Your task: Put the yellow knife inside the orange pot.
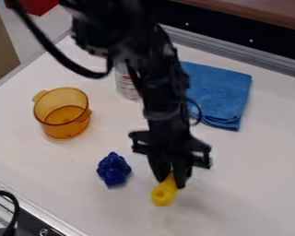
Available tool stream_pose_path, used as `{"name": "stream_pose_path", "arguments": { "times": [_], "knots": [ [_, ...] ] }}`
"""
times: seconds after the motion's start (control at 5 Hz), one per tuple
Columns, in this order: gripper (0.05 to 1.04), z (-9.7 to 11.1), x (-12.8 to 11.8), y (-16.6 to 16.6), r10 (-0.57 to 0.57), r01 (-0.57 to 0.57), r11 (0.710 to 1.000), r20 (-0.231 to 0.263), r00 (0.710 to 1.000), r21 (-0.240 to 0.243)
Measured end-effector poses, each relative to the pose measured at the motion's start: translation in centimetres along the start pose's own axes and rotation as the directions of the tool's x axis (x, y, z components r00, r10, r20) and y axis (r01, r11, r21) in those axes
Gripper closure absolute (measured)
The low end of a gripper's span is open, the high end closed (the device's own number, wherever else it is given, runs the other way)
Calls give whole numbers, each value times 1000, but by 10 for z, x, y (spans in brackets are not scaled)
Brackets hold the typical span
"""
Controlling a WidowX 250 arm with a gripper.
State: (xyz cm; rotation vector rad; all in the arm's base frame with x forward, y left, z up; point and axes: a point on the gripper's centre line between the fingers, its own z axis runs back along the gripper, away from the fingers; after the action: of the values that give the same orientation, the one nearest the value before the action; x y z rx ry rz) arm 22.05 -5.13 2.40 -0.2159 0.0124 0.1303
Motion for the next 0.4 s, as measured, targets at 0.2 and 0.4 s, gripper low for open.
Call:
{"name": "stream_pose_path", "arguments": {
  "times": [0.2,0.4],
  "knots": [
    [782,36,15,21,157,-161,987,106,982,30],
    [782,50,36,62,310,-333,940,235,921,68]
  ]
}}
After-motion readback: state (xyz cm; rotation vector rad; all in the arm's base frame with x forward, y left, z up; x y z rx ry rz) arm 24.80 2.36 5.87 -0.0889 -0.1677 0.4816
